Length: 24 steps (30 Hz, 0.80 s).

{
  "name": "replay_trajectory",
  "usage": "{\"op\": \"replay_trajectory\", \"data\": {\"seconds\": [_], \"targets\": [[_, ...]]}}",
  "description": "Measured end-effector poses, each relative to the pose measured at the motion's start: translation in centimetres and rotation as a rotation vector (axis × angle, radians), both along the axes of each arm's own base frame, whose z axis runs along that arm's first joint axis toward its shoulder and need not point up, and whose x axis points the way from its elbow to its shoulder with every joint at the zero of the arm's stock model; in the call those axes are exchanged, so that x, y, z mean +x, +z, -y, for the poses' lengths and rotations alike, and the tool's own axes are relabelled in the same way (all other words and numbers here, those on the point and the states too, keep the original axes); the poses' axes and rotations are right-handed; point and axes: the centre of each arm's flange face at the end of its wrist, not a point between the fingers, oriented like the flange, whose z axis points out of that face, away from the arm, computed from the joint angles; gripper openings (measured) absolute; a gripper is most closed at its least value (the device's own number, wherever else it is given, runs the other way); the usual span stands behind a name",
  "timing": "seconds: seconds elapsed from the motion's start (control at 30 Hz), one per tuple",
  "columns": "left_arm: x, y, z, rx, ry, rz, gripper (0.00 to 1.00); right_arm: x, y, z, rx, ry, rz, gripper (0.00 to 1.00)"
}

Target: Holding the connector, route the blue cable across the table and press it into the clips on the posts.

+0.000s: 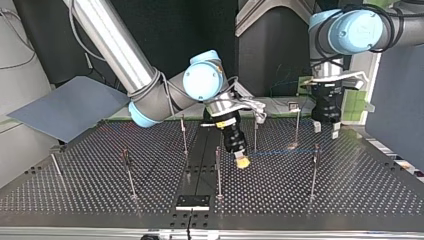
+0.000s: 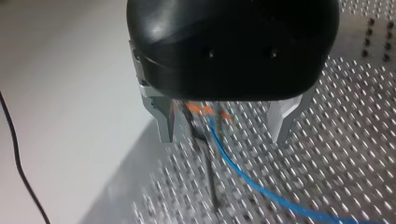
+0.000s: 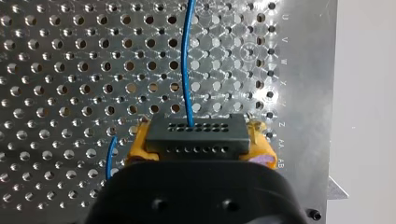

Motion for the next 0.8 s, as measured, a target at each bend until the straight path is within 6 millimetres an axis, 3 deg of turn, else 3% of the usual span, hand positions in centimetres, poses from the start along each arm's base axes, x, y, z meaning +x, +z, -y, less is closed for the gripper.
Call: {"op": "replay_trajectory", "data": {"seconds": [0.13, 0.4, 0.8], "targets": [[-0.5, 0.9, 0.9, 0.039, -0.038, 0.018, 1.0, 0.0, 0.0, 0.0, 0.0, -0.003, 0.0, 0.0], [0.2, -0.2, 2.4, 0.12, -0.091, -0.012, 1.0, -0.1, 0.0, 0.1, 0.002, -0.005, -0.002, 0.0], [0.5, 1.8, 3.6, 0.205, -0.106, 0.047, 1.0, -0.2, 0.0, 0.2, 0.005, -0.007, -0.001, 0.0]]}}
